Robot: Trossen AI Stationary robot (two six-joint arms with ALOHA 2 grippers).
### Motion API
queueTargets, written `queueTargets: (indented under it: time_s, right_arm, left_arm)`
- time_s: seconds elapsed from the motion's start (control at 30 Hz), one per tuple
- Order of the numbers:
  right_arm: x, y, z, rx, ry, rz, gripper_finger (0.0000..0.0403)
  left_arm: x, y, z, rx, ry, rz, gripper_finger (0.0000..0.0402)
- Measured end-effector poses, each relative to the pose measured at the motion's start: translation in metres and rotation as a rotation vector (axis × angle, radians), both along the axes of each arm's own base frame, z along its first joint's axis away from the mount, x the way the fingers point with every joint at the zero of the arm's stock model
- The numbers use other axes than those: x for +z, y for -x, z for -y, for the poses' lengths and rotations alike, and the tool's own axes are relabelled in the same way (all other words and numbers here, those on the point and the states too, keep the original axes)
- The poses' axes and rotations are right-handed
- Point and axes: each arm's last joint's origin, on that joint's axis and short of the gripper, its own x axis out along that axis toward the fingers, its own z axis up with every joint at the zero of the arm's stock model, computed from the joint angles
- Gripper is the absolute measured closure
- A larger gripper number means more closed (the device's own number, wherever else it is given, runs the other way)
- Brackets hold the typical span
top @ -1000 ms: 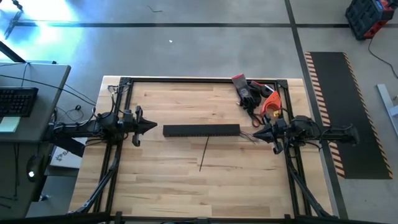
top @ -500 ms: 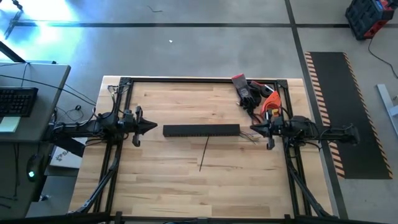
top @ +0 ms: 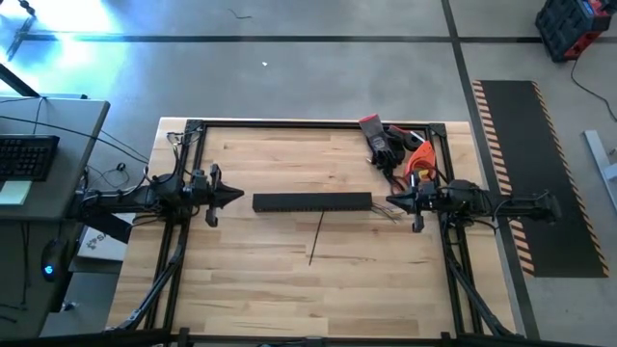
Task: Ziptie cables
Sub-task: Return to Home Position
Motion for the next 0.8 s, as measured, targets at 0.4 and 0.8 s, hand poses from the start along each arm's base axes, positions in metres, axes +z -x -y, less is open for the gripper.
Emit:
queueTargets:
  time_s: [0.4,0.8]
  right_arm:
    - [0.0,0.0,0.0,0.001,0.0,0.0,0.0403]
    - [0.0,0.0,0.0,0.001,0.0,0.0,0.0403]
  left_arm:
    - [0.0,0.0,0.002,-0.014,0.0,0.0,0.0402]
    - [0.0,0.0,0.014,-0.122,0.0,0.0,0.0402]
